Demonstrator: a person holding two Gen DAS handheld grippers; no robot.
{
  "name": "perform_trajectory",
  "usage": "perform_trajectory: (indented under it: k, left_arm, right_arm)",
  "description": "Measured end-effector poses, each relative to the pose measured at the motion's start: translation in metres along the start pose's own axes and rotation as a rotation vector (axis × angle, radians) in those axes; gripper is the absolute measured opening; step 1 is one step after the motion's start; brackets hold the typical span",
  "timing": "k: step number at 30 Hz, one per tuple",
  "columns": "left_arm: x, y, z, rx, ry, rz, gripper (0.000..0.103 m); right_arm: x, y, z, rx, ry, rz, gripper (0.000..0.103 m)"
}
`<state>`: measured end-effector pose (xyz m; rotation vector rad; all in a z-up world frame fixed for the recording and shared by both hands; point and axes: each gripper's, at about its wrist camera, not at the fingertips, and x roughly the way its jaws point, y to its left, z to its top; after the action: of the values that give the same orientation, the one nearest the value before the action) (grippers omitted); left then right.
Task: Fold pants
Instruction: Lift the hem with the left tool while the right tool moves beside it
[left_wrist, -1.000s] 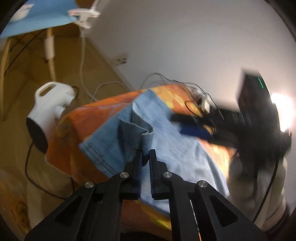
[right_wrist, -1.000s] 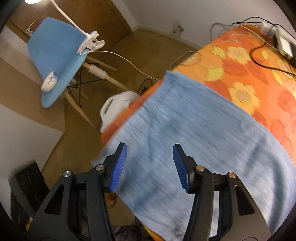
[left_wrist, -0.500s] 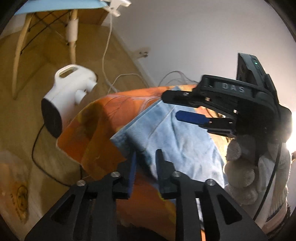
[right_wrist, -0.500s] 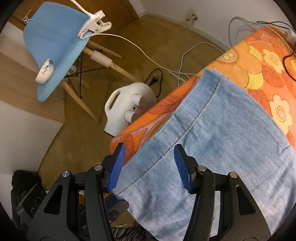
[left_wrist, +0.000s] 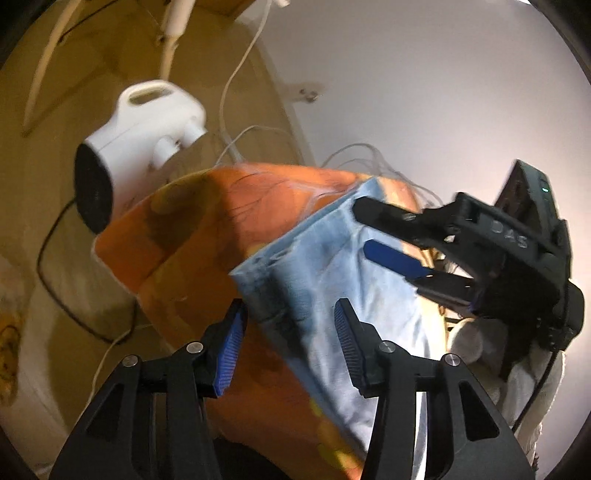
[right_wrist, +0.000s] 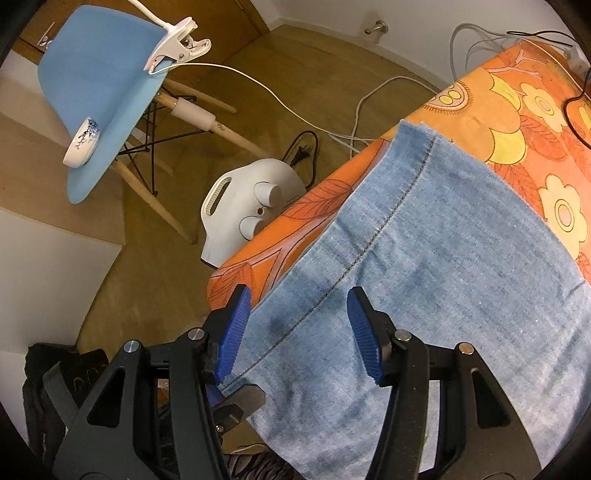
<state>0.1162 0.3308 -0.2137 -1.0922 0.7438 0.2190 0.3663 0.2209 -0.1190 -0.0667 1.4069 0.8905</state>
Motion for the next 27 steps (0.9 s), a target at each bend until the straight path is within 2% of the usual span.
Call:
perform_trajectory:
  k: [2,4,6,10,11,15,17,20,27]
  left_arm:
    - [-0.004,-0.008,-0.002,0.046,-0.038,0.029,0.039]
    - [-0.005,-0.003,-0.003,0.028,-0.055,0.053,0.022]
    - [-0.005,0.002,-0.002,0.014,-0.058,0.046,0.019]
    - [-0.006,-0.008,-0.006,0.084,-0.084,0.086,0.018]
    - [-0.007,-0.010,-0.005,0.093,-0.089,0.061,0.011]
    - [-0.020,-0.037,-0.012,0.235,-0.155,0.061,0.011]
    - [-0.020,-0.051,-0.018,0.313,-0.165,0.063,0.011]
    - [-0.020,-0.062,-0.025,0.371,-0.165,0.055,0.011]
    - [-0.020,-0.061,-0.028,0.367,-0.147,0.027,0.011]
  right_arm:
    - [-0.002,0.000,-0.001,-0.001,-0.001,0.004,0.057]
    - [-0.004,-0.001,0.000,0.002,-0.004,0.009,0.057]
    - [-0.004,-0.003,0.001,0.007,-0.005,0.015,0.057]
    - [-0.005,-0.004,0.006,0.015,-0.005,0.012,0.057]
    - [-0.005,-0.002,0.007,0.011,-0.004,0.005,0.057]
    - [0.001,0.004,0.012,-0.010,0.014,-0.016,0.057]
    - [0.007,0.007,0.015,-0.016,0.034,-0.027,0.057]
    - [0.013,0.008,0.018,-0.015,0.051,-0.051,0.057]
    - [0.026,0.018,0.018,-0.080,0.082,-0.170,0.056]
